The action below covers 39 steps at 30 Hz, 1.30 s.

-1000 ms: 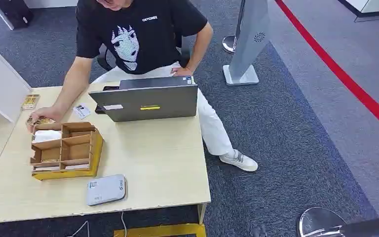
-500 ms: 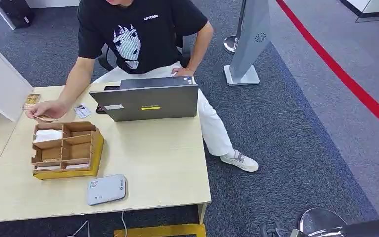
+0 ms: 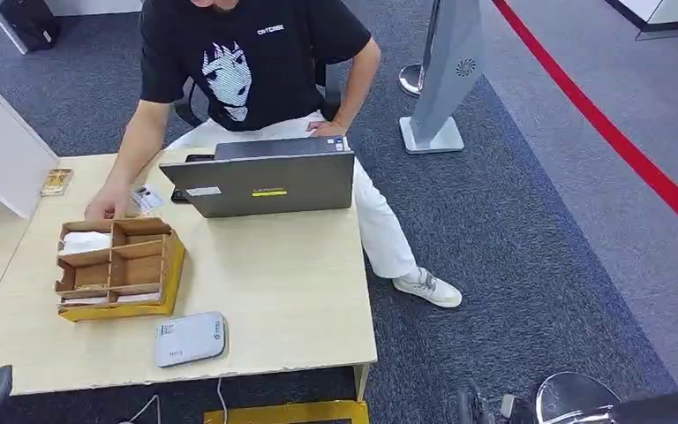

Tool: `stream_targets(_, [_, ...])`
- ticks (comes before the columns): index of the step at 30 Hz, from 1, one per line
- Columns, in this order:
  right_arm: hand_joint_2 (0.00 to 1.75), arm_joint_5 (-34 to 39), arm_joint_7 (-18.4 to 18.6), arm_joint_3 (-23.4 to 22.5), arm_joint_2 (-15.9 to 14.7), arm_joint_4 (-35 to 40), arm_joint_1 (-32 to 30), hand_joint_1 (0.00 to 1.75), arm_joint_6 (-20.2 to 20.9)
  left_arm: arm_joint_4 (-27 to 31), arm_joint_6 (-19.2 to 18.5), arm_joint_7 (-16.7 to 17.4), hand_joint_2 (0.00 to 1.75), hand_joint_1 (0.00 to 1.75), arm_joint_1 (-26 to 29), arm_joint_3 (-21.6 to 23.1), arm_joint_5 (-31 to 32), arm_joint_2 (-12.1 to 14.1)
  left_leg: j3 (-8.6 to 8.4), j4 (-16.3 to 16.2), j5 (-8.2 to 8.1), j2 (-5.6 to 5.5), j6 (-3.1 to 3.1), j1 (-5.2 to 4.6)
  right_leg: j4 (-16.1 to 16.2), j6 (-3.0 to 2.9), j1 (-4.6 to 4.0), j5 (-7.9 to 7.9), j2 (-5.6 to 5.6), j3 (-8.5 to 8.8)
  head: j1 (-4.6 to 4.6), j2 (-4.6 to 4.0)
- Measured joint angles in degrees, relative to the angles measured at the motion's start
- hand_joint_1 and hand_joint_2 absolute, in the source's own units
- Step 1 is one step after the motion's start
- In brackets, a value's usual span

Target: Pass the card to the sensor for recognition and then transmit it.

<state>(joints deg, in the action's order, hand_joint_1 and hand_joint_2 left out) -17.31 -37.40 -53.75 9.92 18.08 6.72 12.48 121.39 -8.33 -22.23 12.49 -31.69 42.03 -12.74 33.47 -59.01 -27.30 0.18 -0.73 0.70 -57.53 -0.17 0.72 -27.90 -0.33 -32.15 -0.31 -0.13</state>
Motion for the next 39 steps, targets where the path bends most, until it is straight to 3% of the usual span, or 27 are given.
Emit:
stream_targets(3, [0.0,-0.28,0.0,0.02,0.02,-0.11,0.09,0.0,0.02,-0.79,0.64,0.83,1.75,0.0,-0.71,1.49,0.5,1.38,0.0,0.0,0.0,0.0,0.0,-0.01,0.0,0.0,0.0,0.0,0.0,-0.02,0.0,0.0])
stream_targets(5, [0.0,-1.09,0.26,0.22,0.04,-0.28,0.25,0.0,0.22,-1.58,2.15,3.33,1.75,0.0,-1.67,2.75,3.42,2.91,0.03,-0.01,0.0,-0.01,0.0,-0.02,0.0,0.0,0.0,0.0,0.0,-0.07,0.02,0.0])
stream_targets(8, [0.0,-2.91,0.9,1.14,0.15,-0.61,1.11,0.0,-0.28,-5.62,4.81,7.94,1.75,0.0,-5.57,5.57,10.52,6.54,0.03,-0.01,0.03,-0.04,0.0,-0.01,0.0,0.0,0.0,0.0,-0.04,-0.07,-0.02,0.0])
stream_targets(12, [0.0,-5.41,1.4,2.73,0.37,-0.98,2.59,0.0,-1.33,-15.26,7.82,14.16,1.75,0.0,-13.77,10.08,22.15,11.67,0.04,0.0,0.22,-0.08,-0.06,0.03,-0.03,0.0,-0.01,0.17,-0.04,-0.08,-0.02,0.0])
stream_targets(13, [1.75,-6.23,1.4,3.24,0.42,-1.05,2.93,0.0,-1.95,-18.0,8.77,15.5,1.75,0.0,-16.02,11.08,25.06,12.77,0.05,0.0,0.26,-0.07,-0.08,0.04,-0.04,-0.06,-0.02,0.21,-0.04,-0.09,-0.02,0.0])
stream_targets(19, [1.75,-7.1,2.1,5.64,0.87,-1.49,4.31,0.0,-1.14,-30.55,11.56,18.53,1.75,0.0,-26.24,16.67,36.73,17.07,0.07,-0.01,0.32,-0.02,-0.09,0.02,-0.05,-0.01,-0.02,0.31,0.01,-0.11,-0.04,0.0])
stream_targets(28, [1.75,-7.04,2.6,6.88,1.05,-1.9,4.61,0.0,-1.0,-37.53,11.58,19.17,1.75,0.0,-31.99,21.48,40.57,18.25,0.14,-0.03,0.3,0.02,-0.08,-0.02,-0.04,0.0,-0.01,0.31,0.09,-0.18,-0.04,0.0])
stream_targets(29, [0.0,-7.04,2.6,6.91,1.05,-1.92,4.62,0.0,-0.98,-37.9,11.58,19.19,1.75,0.0,-32.19,21.66,40.59,18.31,0.14,-0.03,0.3,0.02,-0.08,-0.02,-0.04,-0.01,0.0,0.31,0.08,-0.18,-0.04,0.0])
stream_targets(32, [0.0,-7.06,2.6,6.93,1.05,-1.97,4.61,0.0,-1.03,-38.71,11.63,19.21,1.75,0.0,-32.59,22.05,40.78,18.29,0.15,-0.03,0.3,0.03,-0.08,0.0,-0.04,-0.01,0.0,0.31,0.09,-0.23,-0.04,0.0])
stream_targets(33, [1.75,-7.06,2.6,6.93,1.05,-1.97,4.62,0.0,-1.03,-38.97,11.67,19.21,1.75,0.0,-32.79,22.29,41.09,18.29,0.15,-0.03,0.3,0.02,-0.08,0.01,-0.04,-0.01,0.0,0.31,0.1,-0.23,-0.04,0.0])
stream_targets(39, [1.75,-6.69,2.62,6.95,1.07,-1.99,4.6,0.0,-0.79,-39.98,12.3,19.23,1.75,0.0,-34.18,24.43,41.86,18.23,0.16,-0.03,0.31,0.05,-0.08,0.01,-0.04,-0.01,0.0,0.31,0.1,-0.23,-0.02,0.0])
